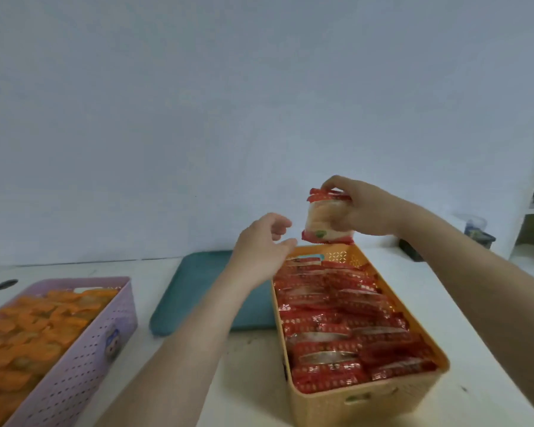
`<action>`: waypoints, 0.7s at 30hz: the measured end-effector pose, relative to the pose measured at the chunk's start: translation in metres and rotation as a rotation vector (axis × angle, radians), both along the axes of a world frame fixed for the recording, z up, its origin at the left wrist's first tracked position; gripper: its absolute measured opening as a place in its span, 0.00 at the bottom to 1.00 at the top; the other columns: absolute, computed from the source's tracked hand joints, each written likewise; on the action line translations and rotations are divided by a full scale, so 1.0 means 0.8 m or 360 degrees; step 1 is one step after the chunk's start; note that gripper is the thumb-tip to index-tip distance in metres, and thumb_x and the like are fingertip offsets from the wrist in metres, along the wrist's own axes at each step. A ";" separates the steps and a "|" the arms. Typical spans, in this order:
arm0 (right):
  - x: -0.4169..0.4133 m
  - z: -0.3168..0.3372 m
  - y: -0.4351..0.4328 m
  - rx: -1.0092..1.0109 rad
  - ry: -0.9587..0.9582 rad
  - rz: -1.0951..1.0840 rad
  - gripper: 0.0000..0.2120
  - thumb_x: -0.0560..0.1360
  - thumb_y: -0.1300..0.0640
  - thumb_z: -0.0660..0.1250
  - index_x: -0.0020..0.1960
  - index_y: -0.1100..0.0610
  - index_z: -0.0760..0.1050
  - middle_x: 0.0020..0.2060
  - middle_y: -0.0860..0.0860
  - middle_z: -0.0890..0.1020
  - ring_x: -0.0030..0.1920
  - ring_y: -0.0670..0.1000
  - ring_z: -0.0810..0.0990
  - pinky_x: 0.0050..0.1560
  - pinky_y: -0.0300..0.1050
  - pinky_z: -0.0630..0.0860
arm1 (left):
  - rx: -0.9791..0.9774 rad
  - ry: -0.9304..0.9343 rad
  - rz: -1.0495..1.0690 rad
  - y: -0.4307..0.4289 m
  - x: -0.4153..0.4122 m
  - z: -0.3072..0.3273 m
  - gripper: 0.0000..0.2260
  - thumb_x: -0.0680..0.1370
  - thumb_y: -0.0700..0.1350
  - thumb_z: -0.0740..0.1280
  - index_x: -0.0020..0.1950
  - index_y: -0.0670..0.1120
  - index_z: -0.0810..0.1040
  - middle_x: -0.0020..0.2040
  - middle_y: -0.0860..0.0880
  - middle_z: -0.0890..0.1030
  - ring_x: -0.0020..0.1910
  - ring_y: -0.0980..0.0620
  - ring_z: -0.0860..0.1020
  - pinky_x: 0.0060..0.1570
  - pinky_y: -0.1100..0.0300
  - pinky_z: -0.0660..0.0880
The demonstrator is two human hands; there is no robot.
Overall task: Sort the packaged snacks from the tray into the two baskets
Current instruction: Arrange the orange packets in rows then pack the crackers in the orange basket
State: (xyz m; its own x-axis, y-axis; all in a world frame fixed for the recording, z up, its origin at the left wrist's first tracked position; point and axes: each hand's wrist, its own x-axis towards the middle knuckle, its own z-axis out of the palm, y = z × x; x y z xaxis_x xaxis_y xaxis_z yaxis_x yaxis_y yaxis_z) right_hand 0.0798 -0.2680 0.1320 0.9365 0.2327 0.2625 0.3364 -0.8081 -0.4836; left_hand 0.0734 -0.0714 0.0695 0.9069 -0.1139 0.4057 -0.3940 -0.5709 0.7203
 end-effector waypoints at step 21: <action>0.037 -0.099 -0.031 -0.0894 0.0274 0.0010 0.30 0.71 0.34 0.44 0.71 0.37 0.64 0.64 0.51 0.70 0.67 0.58 0.64 0.66 0.56 0.65 | 0.0724 0.0130 -0.0222 -0.029 0.025 -0.028 0.14 0.79 0.57 0.62 0.63 0.54 0.72 0.60 0.53 0.78 0.57 0.52 0.76 0.60 0.49 0.72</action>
State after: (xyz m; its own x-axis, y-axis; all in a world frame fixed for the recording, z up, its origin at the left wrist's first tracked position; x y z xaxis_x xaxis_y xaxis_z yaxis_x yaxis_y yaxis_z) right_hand 0.1094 -0.2929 0.0525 0.9528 0.2980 -0.0584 0.2967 -0.9545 -0.0298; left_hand 0.0934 -0.0948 0.0468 0.8972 -0.3860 0.2146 -0.4416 -0.7809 0.4417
